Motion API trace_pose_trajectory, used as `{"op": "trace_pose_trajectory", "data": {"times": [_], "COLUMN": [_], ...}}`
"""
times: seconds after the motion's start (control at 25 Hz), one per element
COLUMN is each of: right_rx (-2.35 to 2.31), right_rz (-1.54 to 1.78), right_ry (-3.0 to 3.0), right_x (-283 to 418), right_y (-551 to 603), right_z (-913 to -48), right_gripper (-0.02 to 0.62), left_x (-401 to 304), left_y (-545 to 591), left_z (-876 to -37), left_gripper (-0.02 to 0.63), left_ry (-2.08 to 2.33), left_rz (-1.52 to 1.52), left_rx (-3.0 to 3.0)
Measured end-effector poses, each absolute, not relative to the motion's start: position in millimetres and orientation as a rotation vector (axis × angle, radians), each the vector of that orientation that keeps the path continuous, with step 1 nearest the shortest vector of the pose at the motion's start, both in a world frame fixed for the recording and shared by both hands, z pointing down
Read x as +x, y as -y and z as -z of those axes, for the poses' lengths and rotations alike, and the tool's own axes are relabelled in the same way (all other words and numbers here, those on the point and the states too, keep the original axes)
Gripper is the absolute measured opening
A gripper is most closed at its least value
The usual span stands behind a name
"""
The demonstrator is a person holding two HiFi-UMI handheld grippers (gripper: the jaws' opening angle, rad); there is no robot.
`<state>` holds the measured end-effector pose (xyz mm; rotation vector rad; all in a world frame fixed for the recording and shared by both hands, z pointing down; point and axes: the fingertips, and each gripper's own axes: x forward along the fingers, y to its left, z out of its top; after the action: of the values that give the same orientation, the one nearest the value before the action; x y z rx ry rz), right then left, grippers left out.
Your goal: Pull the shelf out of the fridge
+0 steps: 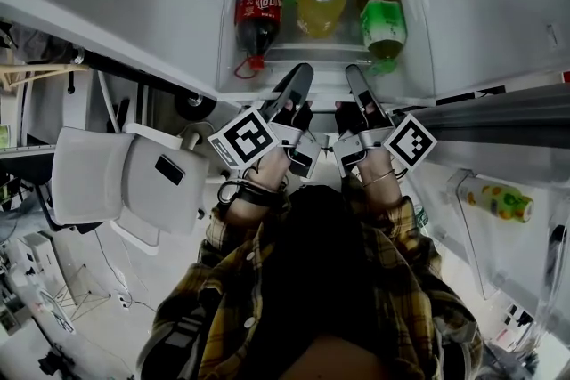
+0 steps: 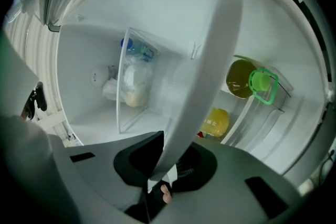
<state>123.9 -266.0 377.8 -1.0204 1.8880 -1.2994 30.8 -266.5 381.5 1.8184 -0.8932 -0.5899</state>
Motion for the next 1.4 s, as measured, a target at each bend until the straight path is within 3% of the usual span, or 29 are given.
{"op": "trace_pose_trajectory", "data": {"times": [1.4], "right_rx": [-1.032], "right_rz": [1.248], "right_ry": [-1.938], "right_x": [120.9], "right_y": [201.4], "right_z": [-376.0], "right_gripper": [0.057], "left_x": [24.7], "left_y": [199.6], "left_z": [-389.6], "left_gripper": [0.055], "left_ry": [0.834], "left_rz": [0.617], "left_rx": [1.780]}}
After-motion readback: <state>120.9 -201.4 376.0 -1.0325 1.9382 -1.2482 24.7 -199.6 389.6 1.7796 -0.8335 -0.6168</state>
